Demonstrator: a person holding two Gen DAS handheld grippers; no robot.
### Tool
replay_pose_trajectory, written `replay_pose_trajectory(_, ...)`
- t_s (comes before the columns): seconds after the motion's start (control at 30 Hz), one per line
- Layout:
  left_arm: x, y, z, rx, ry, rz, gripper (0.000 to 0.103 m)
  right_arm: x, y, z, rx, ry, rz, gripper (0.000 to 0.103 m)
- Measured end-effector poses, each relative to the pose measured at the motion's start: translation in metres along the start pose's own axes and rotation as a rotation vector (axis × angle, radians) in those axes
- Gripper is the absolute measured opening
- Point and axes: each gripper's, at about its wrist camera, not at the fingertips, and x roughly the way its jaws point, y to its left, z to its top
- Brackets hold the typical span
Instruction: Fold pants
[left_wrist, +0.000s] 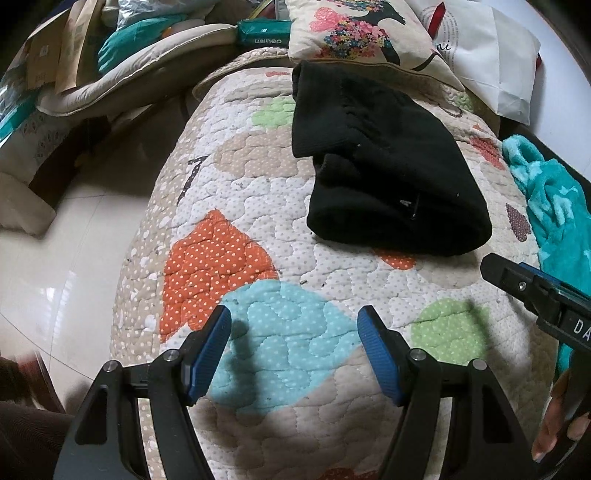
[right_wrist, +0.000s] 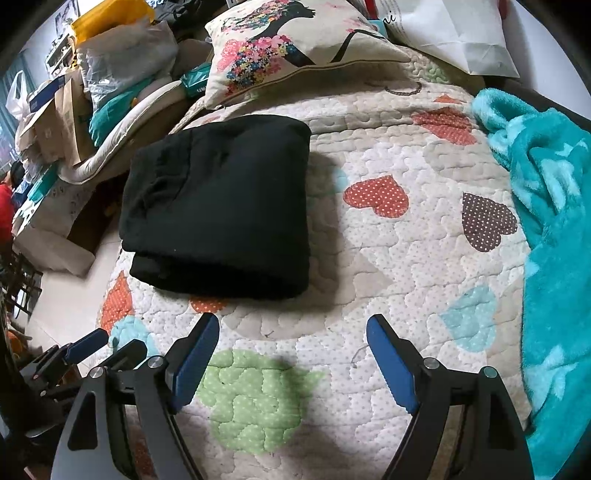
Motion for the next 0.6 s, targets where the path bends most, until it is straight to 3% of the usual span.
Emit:
replay_pose_trajectory(0.17, -0.010, 0.018, 0.033, -0.093, -0.020, -0.113, 0.070, -0.011, -0.010, 0.014, 0.064, -0.040, 0.047, 0.086)
replay_pose_trajectory(0.3, -0.008, 0.035, 0.075, -0.192, -0.041, -0.249, 0.073, -0.015, -0.021, 0.053, 0.137, -0.073, 0.118, 0.091)
replay_pose_trajectory(0.4, 0.007, 0.039, 0.100, -0.222, -0.037, -0.325, 0.074, 0.002, -0.020, 0.084, 0.109, -0.100, 0.136, 0.094)
replay_pose_trajectory(0.53, 0.046, 0.039, 0.117, -0.265, 0.038, -0.434, 0.076, 0.051, -0.023, 0.113, 0.106, -0.033, 0.148, 0.094)
replay_pose_trajectory(0.6, 0.068, 0.032, 0.116, -0.276, 0.099, -0.477, 0.076, 0.074, -0.030, 0.122, 0.137, 0.017, 0.201, 0.094)
